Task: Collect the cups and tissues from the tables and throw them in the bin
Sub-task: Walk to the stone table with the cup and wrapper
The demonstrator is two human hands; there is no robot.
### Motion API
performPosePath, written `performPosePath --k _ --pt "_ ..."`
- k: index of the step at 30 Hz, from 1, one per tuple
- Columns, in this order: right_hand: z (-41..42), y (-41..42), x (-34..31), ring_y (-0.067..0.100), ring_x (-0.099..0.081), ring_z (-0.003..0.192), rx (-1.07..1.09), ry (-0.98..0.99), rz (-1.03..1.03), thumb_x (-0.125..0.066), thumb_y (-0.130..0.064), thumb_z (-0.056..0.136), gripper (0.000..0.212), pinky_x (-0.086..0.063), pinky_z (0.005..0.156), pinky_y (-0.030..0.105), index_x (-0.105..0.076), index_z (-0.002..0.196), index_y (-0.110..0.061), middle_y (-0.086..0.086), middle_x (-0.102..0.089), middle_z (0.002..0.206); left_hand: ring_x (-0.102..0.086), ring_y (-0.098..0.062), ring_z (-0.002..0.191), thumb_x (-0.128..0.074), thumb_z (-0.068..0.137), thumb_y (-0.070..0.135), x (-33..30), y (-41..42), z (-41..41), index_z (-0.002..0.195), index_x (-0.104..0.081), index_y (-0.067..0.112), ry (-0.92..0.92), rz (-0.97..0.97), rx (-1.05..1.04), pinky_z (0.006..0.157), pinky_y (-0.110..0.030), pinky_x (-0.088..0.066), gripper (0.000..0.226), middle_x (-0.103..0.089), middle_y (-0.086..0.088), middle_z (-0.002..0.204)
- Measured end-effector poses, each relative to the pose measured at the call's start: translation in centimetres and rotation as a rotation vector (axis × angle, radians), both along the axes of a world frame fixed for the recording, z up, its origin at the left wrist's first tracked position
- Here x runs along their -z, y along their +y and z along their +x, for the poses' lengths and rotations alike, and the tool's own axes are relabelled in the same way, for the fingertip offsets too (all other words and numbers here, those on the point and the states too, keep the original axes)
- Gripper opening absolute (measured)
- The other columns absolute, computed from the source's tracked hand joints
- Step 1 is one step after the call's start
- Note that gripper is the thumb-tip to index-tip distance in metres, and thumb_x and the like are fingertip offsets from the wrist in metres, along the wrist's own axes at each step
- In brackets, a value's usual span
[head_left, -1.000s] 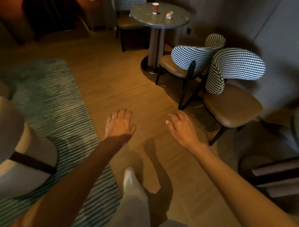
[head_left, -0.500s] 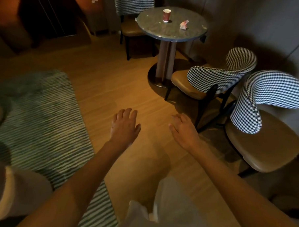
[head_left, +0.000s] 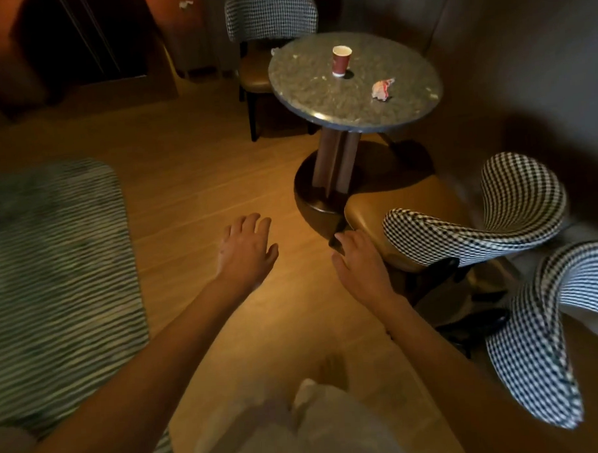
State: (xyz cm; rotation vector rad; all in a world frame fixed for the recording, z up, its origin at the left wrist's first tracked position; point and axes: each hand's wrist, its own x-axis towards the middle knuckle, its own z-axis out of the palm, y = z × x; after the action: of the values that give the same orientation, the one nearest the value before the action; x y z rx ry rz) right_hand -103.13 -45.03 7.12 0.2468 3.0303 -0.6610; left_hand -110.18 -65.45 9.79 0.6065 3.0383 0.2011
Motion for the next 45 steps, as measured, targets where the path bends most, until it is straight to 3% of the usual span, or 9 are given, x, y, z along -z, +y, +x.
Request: performPosePath --k 7,16,29,41,45 --pt "-13.3 4.1 2.6 0.026 -0.03 0.139 0.003 -0.034 -0.017 -0.039 -0.034 0.1 0.047 -0.029 0.114 0.043 -0.042 0.14 -0.011 0.011 -0.041 0.146 -0.034 -0.027 0.133 -0.046 0.094 0.04 2.5 4.0 -12.6 0.139 -0.037 0.017 -0.034 -0.014 0.002 0.105 -0.04 -0.03 0.051 -0.038 -0.007 0.146" --pt "-32.2 8.8 2.4 0.025 -0.021 0.143 0.127 -0.022 -0.029 -0.039 -0.034 0.1 0.047 -0.022 0.116 0.038 -0.04 0.143 -0.013 0.008 -0.037 0.15 -0.041 -0.028 0.127 -0.047 0.093 0.041 3.2 7.4 -32.9 0.137 -0.042 0.014 0.002 -0.004 0.095 0.104 -0.039 -0.034 0.052 -0.046 -0.009 0.14" --pt "-52.2 19.1 4.3 0.028 -0.026 0.141 0.27 0.053 -0.062 -0.044 -0.031 0.099 0.046 -0.025 0.115 0.04 -0.043 0.14 -0.009 0.014 -0.034 0.15 -0.045 -0.031 0.121 -0.06 0.085 0.034 4.1 16.8 -56.9 0.131 -0.049 0.012 0.018 0.023 0.208 0.1 -0.042 -0.038 0.052 -0.051 -0.012 0.132" --pt "-67.2 27.4 5.9 0.03 -0.025 0.141 0.316 0.026 -0.059 -0.048 -0.03 0.098 0.048 -0.026 0.115 0.043 -0.042 0.14 -0.008 0.017 -0.032 0.15 -0.044 -0.035 0.124 -0.058 0.088 0.037 6.4 24.4 -71.9 0.133 -0.047 0.009 -0.096 -0.028 0.267 0.101 -0.045 -0.037 0.054 -0.049 -0.016 0.135" --pt "-71.0 29.1 7.1 0.029 -0.026 0.141 0.4 -0.016 -0.13 -0.056 -0.036 0.093 0.058 -0.027 0.114 0.041 -0.038 0.142 -0.009 0.015 -0.03 0.151 -0.043 -0.038 0.125 -0.059 0.088 0.034 7.3 26.7 -76.7 0.133 -0.048 0.007 -0.147 -0.035 0.312 0.102 -0.046 -0.036 0.053 -0.049 -0.018 0.136"
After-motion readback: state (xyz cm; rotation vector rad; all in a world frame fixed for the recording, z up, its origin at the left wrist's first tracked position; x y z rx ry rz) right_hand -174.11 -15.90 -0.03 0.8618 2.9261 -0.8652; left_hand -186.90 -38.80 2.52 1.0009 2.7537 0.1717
